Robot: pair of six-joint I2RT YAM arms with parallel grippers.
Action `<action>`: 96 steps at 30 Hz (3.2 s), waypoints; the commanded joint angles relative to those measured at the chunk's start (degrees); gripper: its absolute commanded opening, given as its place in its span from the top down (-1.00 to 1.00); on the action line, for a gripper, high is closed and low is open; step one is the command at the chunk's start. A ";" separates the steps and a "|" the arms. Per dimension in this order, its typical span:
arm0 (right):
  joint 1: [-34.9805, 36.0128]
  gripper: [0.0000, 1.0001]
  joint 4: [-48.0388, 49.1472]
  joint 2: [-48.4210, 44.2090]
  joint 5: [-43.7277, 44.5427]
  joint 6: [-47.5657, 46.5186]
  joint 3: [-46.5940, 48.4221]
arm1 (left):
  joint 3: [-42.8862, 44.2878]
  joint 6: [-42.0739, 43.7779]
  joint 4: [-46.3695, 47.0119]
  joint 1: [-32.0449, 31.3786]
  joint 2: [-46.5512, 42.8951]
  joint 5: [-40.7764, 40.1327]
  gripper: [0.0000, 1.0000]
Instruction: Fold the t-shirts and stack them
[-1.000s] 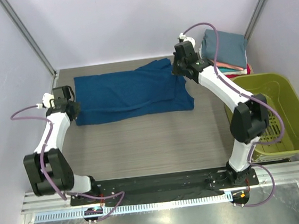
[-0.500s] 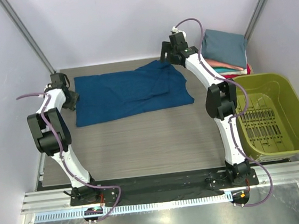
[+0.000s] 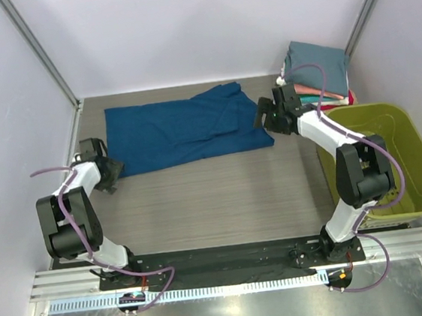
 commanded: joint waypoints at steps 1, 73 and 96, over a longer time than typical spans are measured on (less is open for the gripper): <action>-1.06 -0.68 7.65 -2.39 -6.44 2.35 -7.54 | -3.00 1.25 6.20 -0.23 -2.68 -2.68 -0.31; -7.39 0.98 4.32 -10.98 -4.95 4.11 -20.11 | -14.42 -3.06 9.11 7.32 -11.29 9.00 1.00; -7.56 0.97 -6.83 -56.60 3.22 22.74 -46.75 | -20.40 -0.16 -9.08 11.72 -34.22 11.46 0.99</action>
